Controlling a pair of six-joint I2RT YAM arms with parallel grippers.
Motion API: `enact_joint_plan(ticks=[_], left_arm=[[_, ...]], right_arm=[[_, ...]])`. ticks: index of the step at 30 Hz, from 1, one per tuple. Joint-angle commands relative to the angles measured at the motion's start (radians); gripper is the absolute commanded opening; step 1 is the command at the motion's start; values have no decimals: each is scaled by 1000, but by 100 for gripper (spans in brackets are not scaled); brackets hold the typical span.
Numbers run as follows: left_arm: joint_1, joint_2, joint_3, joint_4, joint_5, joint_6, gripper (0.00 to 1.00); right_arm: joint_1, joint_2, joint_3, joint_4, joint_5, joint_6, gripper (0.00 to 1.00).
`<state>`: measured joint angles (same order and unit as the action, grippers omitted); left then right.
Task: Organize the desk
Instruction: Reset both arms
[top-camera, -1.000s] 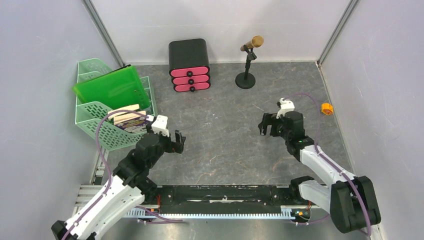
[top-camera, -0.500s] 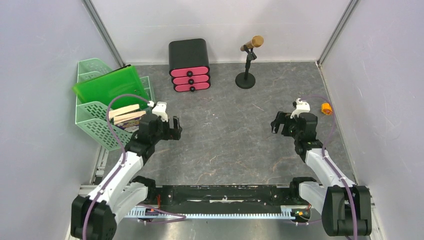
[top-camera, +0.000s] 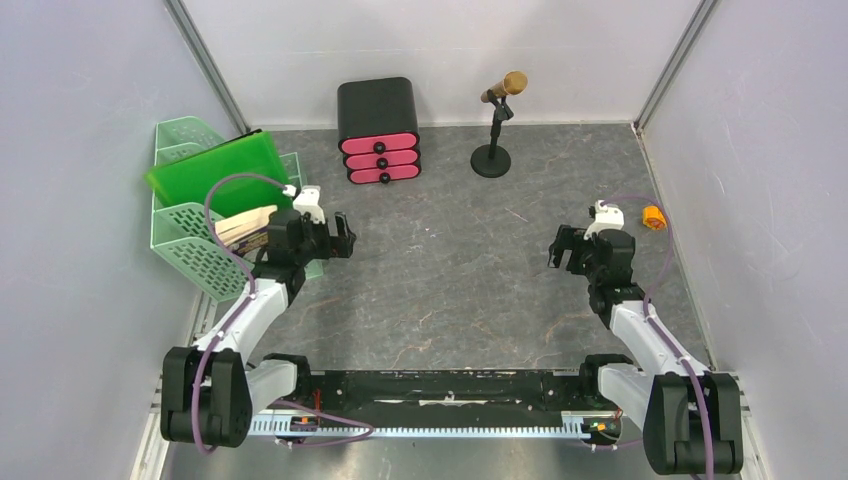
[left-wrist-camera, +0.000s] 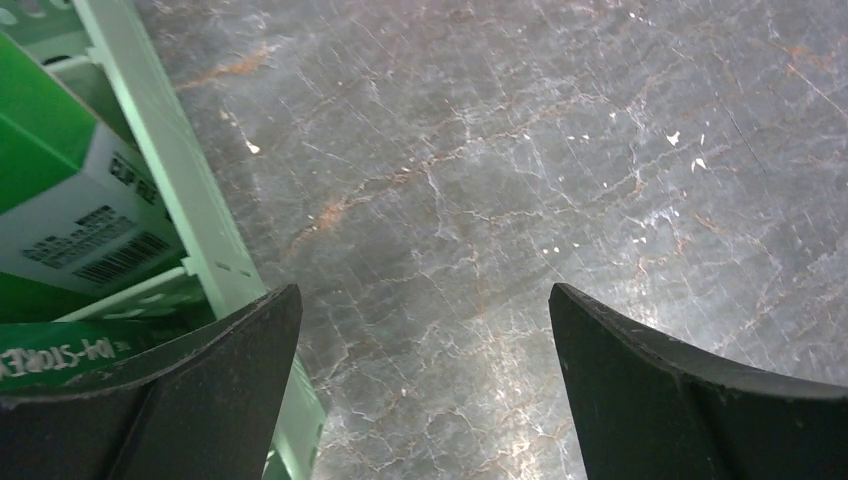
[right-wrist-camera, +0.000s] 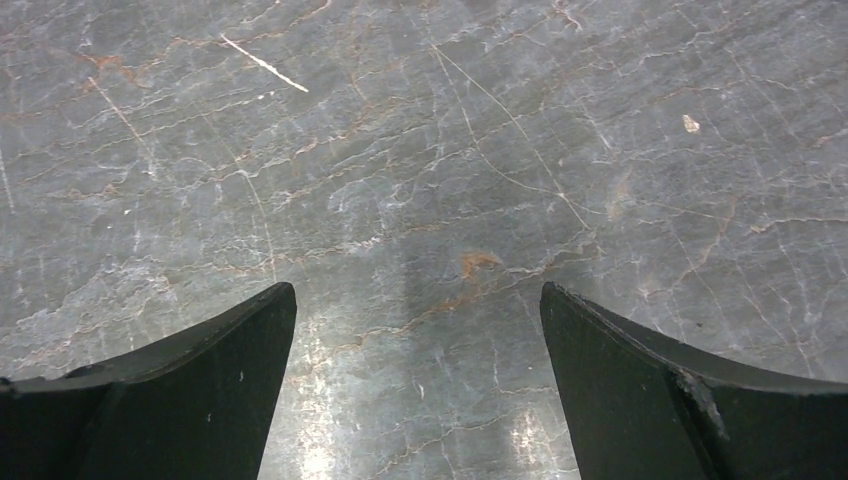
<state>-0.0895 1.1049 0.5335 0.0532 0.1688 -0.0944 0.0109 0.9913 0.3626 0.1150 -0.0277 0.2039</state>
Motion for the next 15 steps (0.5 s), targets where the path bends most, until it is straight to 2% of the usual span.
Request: enact_joint_plan(ticks=[1,8,15], left_arm=[[30,-5,29,111,-1,64,100],[37,-10,-34,240,-8,53,100],[38,20,-86,344,-133,49,100]], right_arm=[[-4,-26,-24,71,63,-24,98],[-4,-69,-84,159,135,-69,98],[-5,-52,-259,450,187,-141,98]])
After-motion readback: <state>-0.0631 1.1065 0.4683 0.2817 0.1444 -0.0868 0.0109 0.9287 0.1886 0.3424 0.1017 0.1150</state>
